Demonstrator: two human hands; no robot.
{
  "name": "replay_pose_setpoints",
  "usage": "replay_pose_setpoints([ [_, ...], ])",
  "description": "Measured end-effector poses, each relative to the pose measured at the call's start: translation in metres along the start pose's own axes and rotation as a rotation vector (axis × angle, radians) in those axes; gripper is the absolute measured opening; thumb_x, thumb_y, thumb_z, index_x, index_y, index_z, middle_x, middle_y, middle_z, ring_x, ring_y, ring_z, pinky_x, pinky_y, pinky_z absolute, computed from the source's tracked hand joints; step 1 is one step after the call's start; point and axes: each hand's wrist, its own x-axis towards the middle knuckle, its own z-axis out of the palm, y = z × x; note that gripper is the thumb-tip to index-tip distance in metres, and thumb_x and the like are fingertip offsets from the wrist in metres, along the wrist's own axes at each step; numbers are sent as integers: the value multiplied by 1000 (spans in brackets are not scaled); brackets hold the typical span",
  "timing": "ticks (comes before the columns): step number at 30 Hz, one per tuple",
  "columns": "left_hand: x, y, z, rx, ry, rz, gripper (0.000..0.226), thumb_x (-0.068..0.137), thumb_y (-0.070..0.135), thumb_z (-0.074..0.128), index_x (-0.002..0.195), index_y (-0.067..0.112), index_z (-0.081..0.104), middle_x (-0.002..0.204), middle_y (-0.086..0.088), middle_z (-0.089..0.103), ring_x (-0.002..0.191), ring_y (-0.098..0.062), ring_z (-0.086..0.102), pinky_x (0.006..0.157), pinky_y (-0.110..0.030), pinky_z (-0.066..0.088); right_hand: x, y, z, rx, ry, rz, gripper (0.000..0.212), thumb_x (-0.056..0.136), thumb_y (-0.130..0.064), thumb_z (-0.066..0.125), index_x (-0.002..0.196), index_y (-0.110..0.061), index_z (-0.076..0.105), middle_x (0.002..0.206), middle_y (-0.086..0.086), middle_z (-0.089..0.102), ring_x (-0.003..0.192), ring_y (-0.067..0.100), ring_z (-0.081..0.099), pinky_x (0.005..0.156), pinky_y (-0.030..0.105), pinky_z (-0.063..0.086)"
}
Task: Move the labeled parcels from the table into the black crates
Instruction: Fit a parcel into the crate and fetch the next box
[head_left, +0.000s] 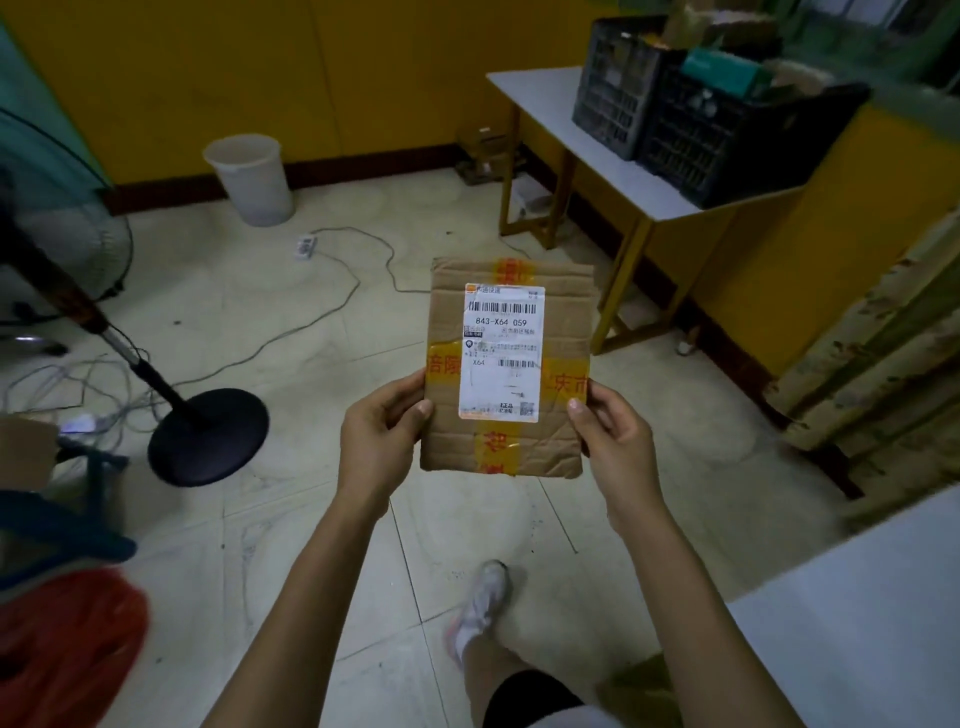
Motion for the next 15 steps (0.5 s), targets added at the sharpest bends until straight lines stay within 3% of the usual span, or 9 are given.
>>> replay_pose_setpoints([
  [15,346,41,31,9,85,52,40,93,-3,53,127,17,58,103,13,69,95,-1,67,79,-21,56,342,-34,120,86,-52,-7,26,95,-14,58,100,-38,66,95,-16,74,90,4,70,67,17,55],
])
